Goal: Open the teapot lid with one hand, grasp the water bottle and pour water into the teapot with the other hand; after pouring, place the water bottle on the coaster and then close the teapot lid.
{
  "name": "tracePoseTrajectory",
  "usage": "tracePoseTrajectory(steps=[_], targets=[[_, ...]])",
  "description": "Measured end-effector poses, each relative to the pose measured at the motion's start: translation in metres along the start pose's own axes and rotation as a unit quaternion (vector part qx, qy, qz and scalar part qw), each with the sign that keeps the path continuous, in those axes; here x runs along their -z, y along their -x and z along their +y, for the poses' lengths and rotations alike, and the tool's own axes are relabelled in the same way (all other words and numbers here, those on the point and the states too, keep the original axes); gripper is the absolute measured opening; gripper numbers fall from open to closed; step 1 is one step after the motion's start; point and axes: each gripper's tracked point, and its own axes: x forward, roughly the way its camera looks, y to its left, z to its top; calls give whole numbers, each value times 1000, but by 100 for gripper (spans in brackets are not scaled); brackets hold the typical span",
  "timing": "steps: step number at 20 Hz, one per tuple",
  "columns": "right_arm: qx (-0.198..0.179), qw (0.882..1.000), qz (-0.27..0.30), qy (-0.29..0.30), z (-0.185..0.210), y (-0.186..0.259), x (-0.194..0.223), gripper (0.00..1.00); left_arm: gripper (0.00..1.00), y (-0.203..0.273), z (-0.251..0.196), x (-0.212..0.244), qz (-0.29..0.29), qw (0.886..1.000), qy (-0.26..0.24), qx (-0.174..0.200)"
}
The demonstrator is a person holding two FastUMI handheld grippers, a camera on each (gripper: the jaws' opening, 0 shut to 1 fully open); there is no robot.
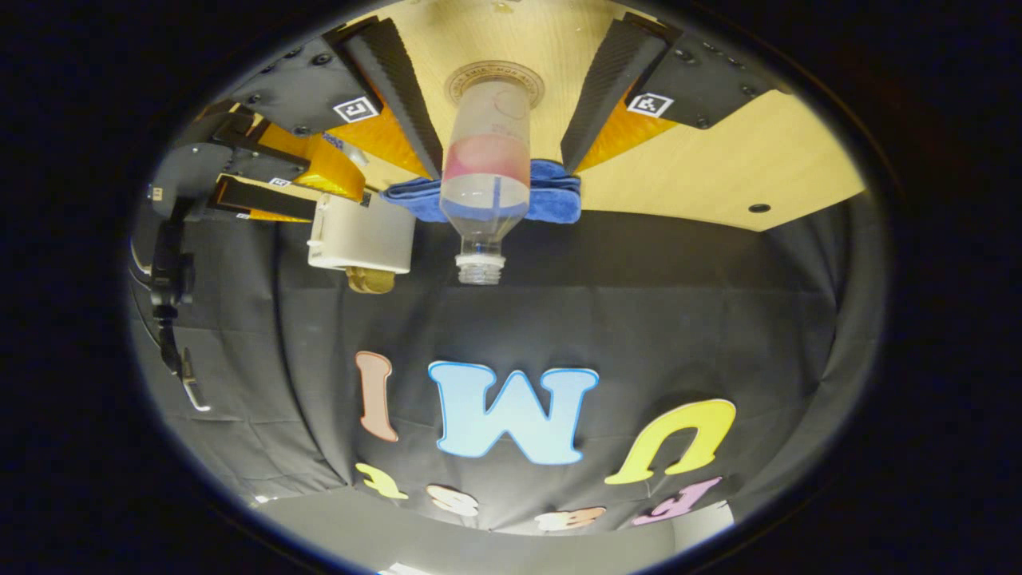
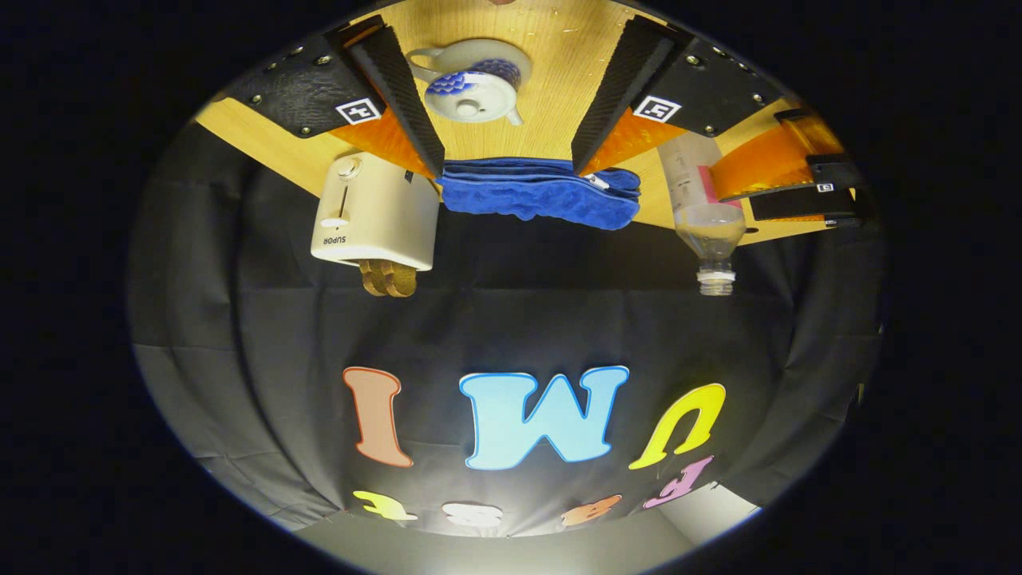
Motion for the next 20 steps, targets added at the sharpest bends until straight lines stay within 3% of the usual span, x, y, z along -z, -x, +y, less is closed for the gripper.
tracePoseTrajectory(steps=[6,15,20], targets=[[14,999,-28,-10,-5,57,-26,98,100,11,-7,-10,-10,1000,-6,4],[23,999,-22,-39,-7,128,-15,99,100,77,-21,-19,-28,999,-26,-6],[36,999,-20,-26,-6,154,-3,98,100,111,-45,-15,-40,999,-35,1]])
